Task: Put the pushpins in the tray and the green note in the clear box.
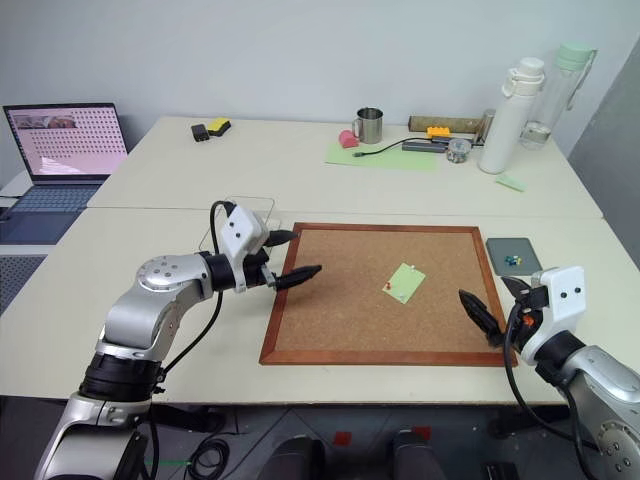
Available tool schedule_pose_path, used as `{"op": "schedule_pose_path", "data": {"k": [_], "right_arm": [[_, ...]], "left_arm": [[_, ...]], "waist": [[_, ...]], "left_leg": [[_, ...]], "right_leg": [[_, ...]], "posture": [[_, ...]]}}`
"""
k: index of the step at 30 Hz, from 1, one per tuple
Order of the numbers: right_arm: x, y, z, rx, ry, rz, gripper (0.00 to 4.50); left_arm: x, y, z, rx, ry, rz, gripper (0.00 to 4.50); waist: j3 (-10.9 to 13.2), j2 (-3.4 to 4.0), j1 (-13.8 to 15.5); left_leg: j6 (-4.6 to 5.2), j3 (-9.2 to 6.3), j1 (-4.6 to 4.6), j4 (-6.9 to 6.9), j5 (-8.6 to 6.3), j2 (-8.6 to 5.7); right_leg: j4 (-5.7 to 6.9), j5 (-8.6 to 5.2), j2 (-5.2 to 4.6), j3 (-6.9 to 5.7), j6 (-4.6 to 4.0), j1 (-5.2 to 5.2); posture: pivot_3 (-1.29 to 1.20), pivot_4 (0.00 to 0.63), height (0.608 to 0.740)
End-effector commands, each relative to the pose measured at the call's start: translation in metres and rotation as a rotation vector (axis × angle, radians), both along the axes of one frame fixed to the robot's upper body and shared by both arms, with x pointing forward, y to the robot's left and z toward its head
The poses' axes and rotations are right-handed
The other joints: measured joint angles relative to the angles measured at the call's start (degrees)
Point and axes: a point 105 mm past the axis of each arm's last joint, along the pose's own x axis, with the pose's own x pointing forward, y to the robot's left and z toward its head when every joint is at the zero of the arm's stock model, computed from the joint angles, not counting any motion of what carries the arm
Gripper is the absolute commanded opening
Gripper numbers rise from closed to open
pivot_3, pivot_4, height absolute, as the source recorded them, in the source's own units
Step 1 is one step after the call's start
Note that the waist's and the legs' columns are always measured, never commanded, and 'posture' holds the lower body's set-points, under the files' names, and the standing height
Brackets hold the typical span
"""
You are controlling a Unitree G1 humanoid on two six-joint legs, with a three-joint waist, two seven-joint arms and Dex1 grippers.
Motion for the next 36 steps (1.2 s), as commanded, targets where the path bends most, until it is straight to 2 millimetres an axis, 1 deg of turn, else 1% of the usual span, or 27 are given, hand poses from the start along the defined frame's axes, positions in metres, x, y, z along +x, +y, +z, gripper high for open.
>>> {"op": "schedule_pose_path", "data": {"k": [1,4,7,9,11,13,15,18,21,23,24,25,26,27,31,33,34,35,36], "right_arm": [[-0.006,0.012,0.013,-0.024,-0.043,0.073,4.45],[-0.005,0.008,0.011,-0.028,-0.040,0.063,4.45],[-0.003,0.012,0.012,-0.030,-0.045,0.064,4.45],[-0.005,0.018,0.010,-0.059,-0.041,0.099,4.45],[-0.004,0.019,0.012,-0.089,-0.062,0.095,4.45],[-0.005,0.021,0.010,-0.018,-0.047,0.107,4.45],[-0.001,0.019,0.012,-0.025,-0.080,0.073,4.45],[0.004,0.023,0.015,-0.020,-0.083,0.100,4.45],[0.005,0.025,0.005,-0.114,-0.058,0.153,4.45],[0.008,0.023,-0.001,-0.125,-0.050,0.159,4.50],[0.011,0.022,-0.003,-0.133,-0.050,0.152,4.50],[0.013,0.023,-0.003,-0.128,-0.052,0.148,4.50],[0.015,0.024,-0.002,-0.116,-0.057,0.150,4.50],[0.017,0.028,-0.001,-0.110,-0.064,0.162,4.50],[0.024,0.039,-0.002,-0.140,-0.078,0.216,4.50],[0.030,0.040,-0.007,-0.159,-0.079,0.217,4.50],[0.034,0.043,-0.009,-0.156,-0.080,0.213,4.50],[0.038,0.046,-0.011,-0.153,-0.081,0.211,4.50],[0.041,0.050,-0.010,-0.136,-0.084,0.210,4.50]], "left_arm": [[-0.008,-0.002,0.011,0.025,-0.051,-0.053,4.50],[-0.002,-0.003,0.010,0.010,-0.064,-0.015,4.50],[-0.006,-0.007,0.010,0.005,-0.060,-0.037,4.50],[-0.012,-0.008,0.004,0.005,-0.027,-0.052,4.50],[-0.017,-0.008,0.000,0.002,0.007,-0.062,4.50],[-0.017,-0.008,-0.008,0.004,0.028,-0.057,4.50],[-0.018,-0.009,-0.014,0.043,0.015,-0.062,4.50],[-0.021,-0.016,-0.005,-0.020,0.017,-0.090,4.50],[-0.022,-0.017,-0.008,0.021,-0.024,-0.108,4.50],[-0.020,-0.020,-0.009,-0.012,-0.016,-0.099,4.12],[-0.020,-0.022,-0.010,-0.017,-0.016,-0.102,4.06],[-0.020,-0.024,-0.009,-0.022,-0.018,-0.113,3.84],[-0.020,-0.026,-0.006,-0.034,-0.021,-0.117,3.63],[-0.019,-0.027,-0.004,-0.047,-0.024,-0.118,3.51],[-0.014,-0.034,-0.003,-0.074,-0.034,-0.109,2.66],[-0.009,-0.039,-0.009,-0.099,-0.021,-0.083,2.31],[-0.008,-0.042,-0.014,-0.095,-0.015,-0.076,2.07],[-0.007,-0.044,-0.018,-0.091,-0.011,-0.072,1.99],[-0.006,-0.045,-0.019,-0.095,-0.005,-0.071,1.79]], "waist": [[0.00,0.00,0.02],[0.00,0.00,0.04],[0.00,0.00,0.07],[0.00,0.00,0.06],[0.00,0.00,0.04],[0.00,0.00,0.04],[0.00,0.00,0.05],[0.00,0.00,0.05],[0.00,0.00,0.05],[0.00,0.00,0.08],[0.00,0.00,0.12],[0.00,0.00,0.12],[0.00,0.00,0.12],[0.00,0.00,0.10],[0.00,0.00,0.05],[0.00,0.00,0.06],[-0.01,-0.01,0.06],[0.00,-0.01,0.07],[-0.01,-0.01,0.07]], "left_leg": [[0.00,-0.01,0.00,0.01,0.00,0.00],[0.00,-0.01,0.00,0.03,0.00,0.00],[0.00,-0.01,-0.02,0.03,0.00,-0.01],[0.00,0.00,0.00,0.03,0.00,-0.01],[0.00,0.00,0.00,0.02,0.00,0.00],[0.00,-0.02,0.00,0.01,0.00,0.01],[0.00,-0.03,0.00,0.01,0.00,0.01],[0.00,0.00,0.00,0.03,0.00,-0.01],[0.00,0.02,0.01,0.05,0.00,-0.02],[0.00,0.00,0.00,0.03,0.00,-0.02],[0.00,-0.01,0.00,0.02,0.00,-0.02],[0.00,-0.02,0.00,0.02,0.00,-0.01],[0.00,-0.02,0.00,0.02,0.00,-0.01],[0.00,-0.01,-0.01,0.02,0.00,-0.02],[0.00,0.01,0.01,0.05,0.00,-0.02],[0.00,-0.01,0.01,0.05,0.00,-0.02],[0.00,-0.01,0.00,0.03,0.00,-0.02],[0.00,-0.01,0.01,0.03,0.00,-0.02],[0.00,-0.01,-0.01,0.03,0.00,-0.03]], "right_leg": [[0.01,0.00,0.00,-0.01,0.00,0.00],[0.00,-0.01,-0.01,-0.01,0.02,0.01],[-0.01,-0.01,-0.02,-0.02,0.02,0.01],[-0.01,-0.01,-0.02,-0.01,0.02,0.01],[-0.01,-0.01,-0.01,-0.01,0.01,0.01],[0.00,-0.01,-0.01,-0.02,0.01,0.00],[0.00,-0.02,0.00,-0.04,0.03,0.00],[0.00,-0.02,-0.01,-0.01,0.03,0.00],[-0.01,-0.01,-0.03,0.01,0.03,0.01],[-0.02,-0.01,-0.02,-0.02,0.01,0.01],[-0.02,-0.01,-0.02,-0.03,0.01,0.01],[-0.02,-0.01,-0.01,-0.04,0.00,0.01],[-0.02,-0.01,-0.01,-0.04,0.00,0.01],[-0.01,-0.01,-0.01,-0.03,0.00,0.01],[0.00,-0.01,-0.01,-0.01,0.02,0.01],[0.00,-0.01,0.00,-0.01,0.02,0.01],[-0.01,-0.01,0.00,-0.03,0.01,0.01],[-0.02,0.00,0.00,-0.02,0.01,0.02],[-0.01,0.00,0.00,-0.02,0.00,0.00]], "posture": [[0.00,0.150,0.740],[0.00,0.150,0.740],[0.00,0.150,0.740],[0.00,0.150,0.740],[0.00,0.150,0.740],[0.00,0.150,0.740],[0.00,0.150,0.740],[0.00,0.150,0.740],[0.00,0.150,0.740],[0.00,0.150,0.740],[0.00,0.150,0.740],[0.00,0.150,0.740],[0.00,0.150,0.740],[0.00,0.150,0.740],[0.00,0.150,0.740],[0.00,0.150,0.740],[0.00,0.150,0.740],[0.00,0.150,0.740],[0.00,0.150,0.740]]}}
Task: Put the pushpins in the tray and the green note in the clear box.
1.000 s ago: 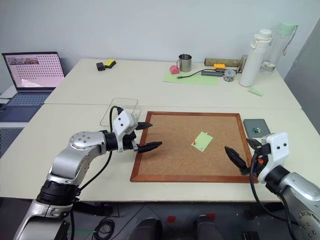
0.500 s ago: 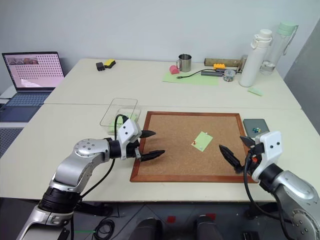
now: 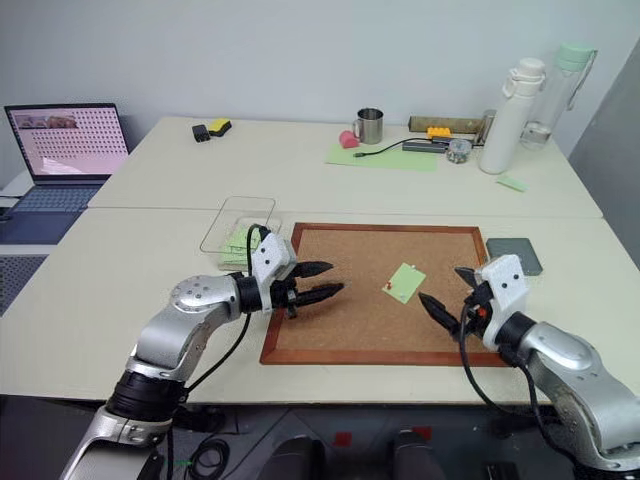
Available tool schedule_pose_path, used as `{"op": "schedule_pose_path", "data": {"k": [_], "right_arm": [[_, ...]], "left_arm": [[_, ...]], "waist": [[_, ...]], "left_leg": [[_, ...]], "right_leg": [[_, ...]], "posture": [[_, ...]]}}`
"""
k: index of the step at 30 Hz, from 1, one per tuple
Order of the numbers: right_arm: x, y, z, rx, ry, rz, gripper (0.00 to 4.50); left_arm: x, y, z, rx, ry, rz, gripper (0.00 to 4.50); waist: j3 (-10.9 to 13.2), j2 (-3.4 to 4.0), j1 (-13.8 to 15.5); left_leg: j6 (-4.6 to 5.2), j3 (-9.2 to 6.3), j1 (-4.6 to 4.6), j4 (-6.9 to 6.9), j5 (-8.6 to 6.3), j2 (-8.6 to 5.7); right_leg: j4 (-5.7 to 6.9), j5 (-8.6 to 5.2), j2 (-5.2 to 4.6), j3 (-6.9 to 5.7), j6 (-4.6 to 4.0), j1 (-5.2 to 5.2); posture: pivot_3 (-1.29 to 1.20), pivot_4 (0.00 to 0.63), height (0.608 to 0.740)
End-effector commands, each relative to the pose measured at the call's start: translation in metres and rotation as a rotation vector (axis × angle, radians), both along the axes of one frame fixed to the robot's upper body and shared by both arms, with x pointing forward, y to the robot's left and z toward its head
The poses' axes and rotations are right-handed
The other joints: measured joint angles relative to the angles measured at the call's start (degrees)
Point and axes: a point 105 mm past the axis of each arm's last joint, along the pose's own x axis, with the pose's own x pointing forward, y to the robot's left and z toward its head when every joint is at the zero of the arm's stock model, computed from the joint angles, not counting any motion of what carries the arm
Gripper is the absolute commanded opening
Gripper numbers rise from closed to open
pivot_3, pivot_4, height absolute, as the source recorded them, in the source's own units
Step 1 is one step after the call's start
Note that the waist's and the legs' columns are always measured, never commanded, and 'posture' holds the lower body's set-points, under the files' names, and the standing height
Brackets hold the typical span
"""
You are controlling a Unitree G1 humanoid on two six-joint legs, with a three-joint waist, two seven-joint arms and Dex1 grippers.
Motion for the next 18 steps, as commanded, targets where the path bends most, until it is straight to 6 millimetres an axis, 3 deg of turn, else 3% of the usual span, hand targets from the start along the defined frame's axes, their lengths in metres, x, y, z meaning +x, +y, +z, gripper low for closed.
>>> {"op": "schedule_pose_path", "data": {"k": [1,9,18], "right_arm": [[0.016,0.015,0.005,0.028,-0.052,0.008,4.50],[0.053,0.035,-0.011,0.107,-0.053,-0.055,4.50],[0.080,0.041,-0.030,0.169,0.030,-0.108,4.50]], "left_arm": [[0.004,-0.010,-0.001,-0.009,-0.030,0.005,1.60],[0.009,-0.022,-0.030,0.042,0.003,-0.002,0.03],[0.008,-0.019,-0.069,0.135,0.100,0.021,0.01]], "waist": [[0.00,-0.01,-0.02],[-0.01,-0.01,-0.05],[-0.04,0.01,0.04]], "left_leg": [[0.00,0.00,0.01,0.01,0.00,0.00],[0.00,0.01,0.01,0.00,0.00,0.00],[0.00,0.01,0.03,0.00,0.00,0.00]], "right_leg": [[0.00,0.00,0.00,0.00,0.00,0.01],[0.02,0.08,0.02,-0.02,-0.14,0.00],[0.04,0.10,0.01,-0.02,-0.15,0.01]], "posture": [[0.00,0.150,0.740],[0.00,0.150,0.740],[0.00,0.150,0.740]]}}
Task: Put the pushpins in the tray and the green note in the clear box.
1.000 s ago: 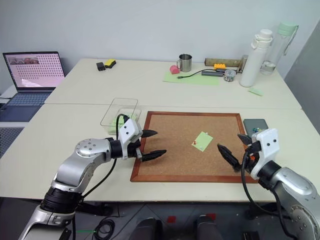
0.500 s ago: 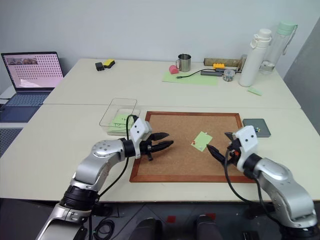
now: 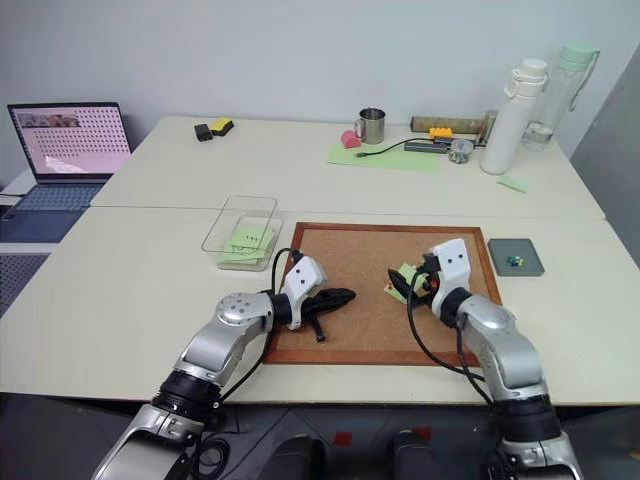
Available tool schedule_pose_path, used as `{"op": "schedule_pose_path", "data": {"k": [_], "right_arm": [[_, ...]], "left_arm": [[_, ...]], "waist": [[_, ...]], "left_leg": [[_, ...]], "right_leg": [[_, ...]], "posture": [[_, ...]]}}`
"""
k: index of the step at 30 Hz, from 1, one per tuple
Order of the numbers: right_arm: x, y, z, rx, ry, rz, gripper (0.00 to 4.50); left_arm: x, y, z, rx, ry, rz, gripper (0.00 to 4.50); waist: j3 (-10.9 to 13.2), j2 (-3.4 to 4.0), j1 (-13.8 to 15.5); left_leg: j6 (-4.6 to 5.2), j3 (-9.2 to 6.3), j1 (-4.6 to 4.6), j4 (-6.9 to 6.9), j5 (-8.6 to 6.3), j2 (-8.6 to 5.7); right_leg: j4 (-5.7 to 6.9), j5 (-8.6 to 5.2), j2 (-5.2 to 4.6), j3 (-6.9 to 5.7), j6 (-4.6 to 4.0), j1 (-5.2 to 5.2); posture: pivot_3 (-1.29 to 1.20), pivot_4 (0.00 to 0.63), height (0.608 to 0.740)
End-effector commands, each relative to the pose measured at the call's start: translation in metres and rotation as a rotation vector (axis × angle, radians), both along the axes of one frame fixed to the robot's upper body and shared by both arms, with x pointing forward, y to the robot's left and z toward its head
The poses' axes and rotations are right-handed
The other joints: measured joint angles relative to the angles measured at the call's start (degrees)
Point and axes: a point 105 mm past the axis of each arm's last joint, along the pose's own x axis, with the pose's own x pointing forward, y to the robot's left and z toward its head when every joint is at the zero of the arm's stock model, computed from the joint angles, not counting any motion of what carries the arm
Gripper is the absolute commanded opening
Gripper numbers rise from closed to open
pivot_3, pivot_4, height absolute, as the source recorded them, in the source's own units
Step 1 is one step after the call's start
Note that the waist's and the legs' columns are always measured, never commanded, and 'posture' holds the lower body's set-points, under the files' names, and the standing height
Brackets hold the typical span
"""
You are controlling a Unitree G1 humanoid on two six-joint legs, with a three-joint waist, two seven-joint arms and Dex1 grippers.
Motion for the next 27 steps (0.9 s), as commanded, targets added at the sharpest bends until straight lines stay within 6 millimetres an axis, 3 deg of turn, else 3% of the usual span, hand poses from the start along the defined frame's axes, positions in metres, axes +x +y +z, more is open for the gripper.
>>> {"op": "schedule_pose_path", "data": {"k": [1,7,10,22,27], "right_arm": [[0.012,0.000,0.006,0.046,-0.018,-0.032,4.50],[0.027,-0.014,-0.006,0.049,0.005,-0.115,4.50],[0.031,-0.018,-0.006,0.050,-0.005,-0.128,4.03],[0.026,-0.017,-0.017,-0.048,-0.022,-0.071,1.10],[0.022,-0.011,-0.015,-0.035,-0.033,-0.027,0.15]], "left_arm": [[0.000,0.003,-0.020,0.065,0.058,0.023,0.01],[0.003,0.001,-0.015,0.052,0.049,0.036,0.01],[0.003,0.002,-0.012,0.055,0.043,0.030,0.00],[0.000,0.004,-0.012,0.069,0.043,0.027,0.00],[0.001,0.007,-0.017,0.122,0.038,0.033,0.00]], "waist": [[-0.01,0.02,-0.02],[-0.08,0.06,0.06],[-0.09,0.08,0.07],[-0.10,0.09,-0.06],[-0.11,0.10,-0.06]], "left_leg": [[0.00,0.00,0.00,0.00,0.00,0.00],[0.00,0.01,0.07,0.06,0.01,-0.03],[0.00,0.02,0.08,0.07,0.01,-0.03],[0.00,0.00,0.08,0.05,0.01,-0.02],[0.00,0.00,0.09,0.04,0.01,-0.01]], "right_leg": [[0.01,0.00,-0.01,0.01,0.00,0.00],[0.04,0.03,-0.03,0.03,0.04,0.07],[0.05,0.04,-0.03,0.04,0.05,0.08],[0.05,0.04,-0.02,0.03,0.05,0.07],[0.04,0.04,-0.02,0.04,0.05,0.07]], "posture": [[0.00,0.150,0.740],[0.00,0.150,0.740],[0.00,0.150,0.740],[0.00,0.150,0.740],[0.00,0.150,0.740]]}}
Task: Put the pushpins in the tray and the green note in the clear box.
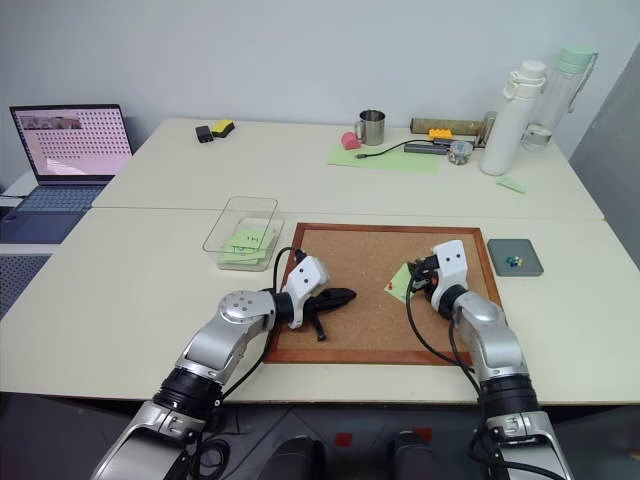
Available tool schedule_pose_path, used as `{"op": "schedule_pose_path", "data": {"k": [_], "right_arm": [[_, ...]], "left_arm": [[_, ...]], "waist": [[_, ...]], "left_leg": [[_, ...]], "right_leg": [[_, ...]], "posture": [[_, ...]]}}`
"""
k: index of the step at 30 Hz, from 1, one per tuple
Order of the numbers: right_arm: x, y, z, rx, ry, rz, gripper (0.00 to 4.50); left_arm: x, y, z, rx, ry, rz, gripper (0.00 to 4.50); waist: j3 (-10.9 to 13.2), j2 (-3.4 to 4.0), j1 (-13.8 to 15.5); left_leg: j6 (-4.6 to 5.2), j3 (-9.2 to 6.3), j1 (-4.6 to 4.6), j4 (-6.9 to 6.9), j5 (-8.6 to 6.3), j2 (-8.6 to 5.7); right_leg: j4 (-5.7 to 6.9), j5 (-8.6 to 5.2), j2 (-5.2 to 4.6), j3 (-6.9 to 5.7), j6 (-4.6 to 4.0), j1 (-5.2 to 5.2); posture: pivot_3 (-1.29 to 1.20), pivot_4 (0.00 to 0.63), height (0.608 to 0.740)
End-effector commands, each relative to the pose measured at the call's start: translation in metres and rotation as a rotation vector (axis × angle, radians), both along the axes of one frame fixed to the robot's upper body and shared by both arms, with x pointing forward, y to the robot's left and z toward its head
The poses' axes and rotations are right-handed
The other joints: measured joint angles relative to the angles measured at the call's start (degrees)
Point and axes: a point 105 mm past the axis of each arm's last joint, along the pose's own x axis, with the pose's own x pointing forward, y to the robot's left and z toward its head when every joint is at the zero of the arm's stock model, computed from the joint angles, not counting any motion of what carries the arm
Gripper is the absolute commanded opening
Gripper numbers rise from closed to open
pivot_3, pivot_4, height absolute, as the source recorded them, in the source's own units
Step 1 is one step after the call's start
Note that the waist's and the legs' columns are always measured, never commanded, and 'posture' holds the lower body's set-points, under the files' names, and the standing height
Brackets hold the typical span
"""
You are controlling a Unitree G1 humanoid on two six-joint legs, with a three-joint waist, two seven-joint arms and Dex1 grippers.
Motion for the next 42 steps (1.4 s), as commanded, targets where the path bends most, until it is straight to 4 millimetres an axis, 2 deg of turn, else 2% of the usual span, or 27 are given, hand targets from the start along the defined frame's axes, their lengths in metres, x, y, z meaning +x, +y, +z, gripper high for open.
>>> {"op": "schedule_pose_path", "data": {"k": [1,11,15,20,27,35,37,38,42], "right_arm": [[-0.004,0.002,0.005,0.002,-0.023,0.027,0.04],[-0.014,0.016,0.043,0.087,-0.137,0.102,0.04],[-0.018,0.015,0.047,0.094,-0.141,0.103,0.04],[-0.022,0.010,0.049,0.103,-0.140,0.082,0.04],[-0.023,-0.005,0.070,0.184,-0.148,0.040,0.04],[-0.027,-0.009,0.081,0.224,-0.128,0.091,0.04],[-0.022,-0.019,0.084,0.226,-0.137,0.040,0.04],[-0.016,-0.031,0.084,0.218,-0.140,-0.024,0.04],[0.009,-0.099,0.078,0.081,-0.143,-0.334,0.04]], "left_arm": [[0.000,0.009,-0.017,0.071,0.042,0.036,0.00],[0.005,0.009,-0.019,0.092,0.034,0.050,0.00],[0.007,0.009,-0.020,0.095,0.031,0.057,0.00],[0.006,0.008,-0.021,0.097,0.034,0.054,0.00],[0.005,0.008,-0.021,0.095,0.036,0.054,0.00],[0.006,0.013,-0.022,0.096,0.041,0.066,0.00],[0.006,0.014,-0.022,0.096,0.041,0.068,0.00],[0.006,0.014,-0.022,0.097,0.041,0.069,0.00],[0.005,0.012,-0.022,0.093,0.044,0.067,0.00]], "waist": [[0.00,0.00,0.01],[0.00,0.01,0.01],[-0.01,0.01,0.04],[-0.01,0.01,0.03],[-0.01,0.02,0.05],[-0.01,0.02,0.05],[-0.01,0.02,0.05],[-0.01,0.02,0.04],[-0.01,0.01,0.11]], "left_leg": [[0.00,-0.01,0.00,0.00,0.00,0.00],[0.00,-0.01,-0.01,-0.01,0.00,0.00],[0.00,-0.04,0.00,0.01,0.00,0.00],[0.00,-0.01,0.00,0.02,0.00,-0.01],[0.00,-0.02,0.00,0.02,0.00,-0.01],[0.00,-0.02,0.00,0.01,0.00,-0.01],[0.00,-0.02,0.00,0.01,0.00,-0.01],[0.00,-0.01,0.00,0.01,0.00,-0.01],[0.00,0.03,0.00,0.02,0.00,-0.03]], "right_leg": [[0.00,0.00,0.00,-0.01,0.00,0.00],[0.00,0.00,0.00,0.00,0.00,-0.02],[0.02,0.00,0.00,-0.02,0.00,0.01],[0.01,0.02,-0.01,0.01,0.01,0.00],[0.01,0.02,-0.01,0.01,0.01,0.00],[0.00,0.02,0.00,0.00,0.01,0.00],[0.00,0.02,0.00,0.00,0.01,0.00],[0.00,0.02,0.00,0.00,0.01,0.00],[-0.02,0.05,-0.02,0.04,0.02,0.00]], "posture": [[0.00,0.150,0.740],[0.00,0.150,0.740],[0.00,0.150,0.740],[0.00,0.150,0.740],[0.00,0.150,0.740],[0.00,0.150,0.740],[0.00,0.150,0.740],[0.00,0.150,0.740],[0.00,0.150,0.740]]}}
